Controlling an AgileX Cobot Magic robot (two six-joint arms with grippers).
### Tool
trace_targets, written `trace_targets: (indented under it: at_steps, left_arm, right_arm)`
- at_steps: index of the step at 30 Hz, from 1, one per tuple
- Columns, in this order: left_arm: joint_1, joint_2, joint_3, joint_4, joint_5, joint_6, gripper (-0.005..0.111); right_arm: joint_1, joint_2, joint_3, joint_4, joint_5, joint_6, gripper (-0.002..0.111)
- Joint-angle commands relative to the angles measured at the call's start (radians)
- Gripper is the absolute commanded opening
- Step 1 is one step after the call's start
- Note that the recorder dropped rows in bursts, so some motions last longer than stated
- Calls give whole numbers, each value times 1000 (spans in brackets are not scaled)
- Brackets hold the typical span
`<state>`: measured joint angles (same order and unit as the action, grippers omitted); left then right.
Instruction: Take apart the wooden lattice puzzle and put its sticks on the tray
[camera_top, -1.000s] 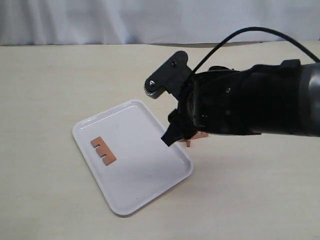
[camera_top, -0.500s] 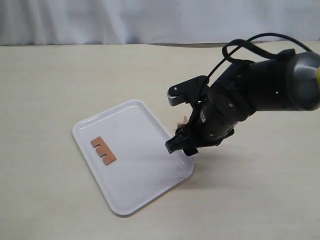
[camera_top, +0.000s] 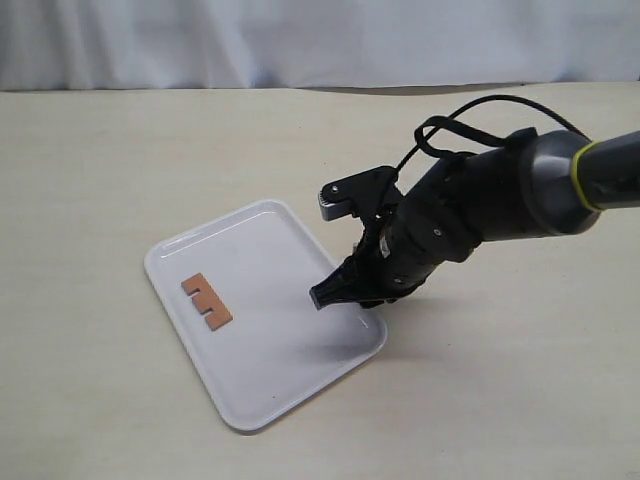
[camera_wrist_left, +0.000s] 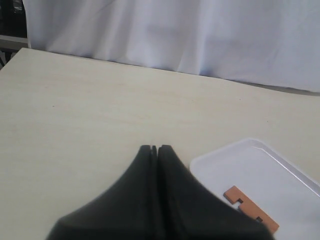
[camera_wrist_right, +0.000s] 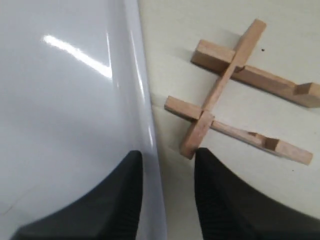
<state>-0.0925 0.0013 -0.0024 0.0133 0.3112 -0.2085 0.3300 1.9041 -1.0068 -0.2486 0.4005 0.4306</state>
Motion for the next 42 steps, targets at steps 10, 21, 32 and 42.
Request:
trace_targets:
  at_steps: [10,21,32,42]
  left_arm:
    - [-1,-1,2,0,-13,-6,0]
    - [-1,-1,2,0,-13,-6,0]
    - [-1,-1,2,2,-11,-6,0]
    - [-1,-1,2,2,-13,-6,0]
  right_arm:
    - [-66,3,3,-52,-30,98,33]
    - [-91,3,3,-55,-40,137,33]
    - [-91,43,3,-29,-60,158,11]
    - [-91,26,3,-57,-49,158,5]
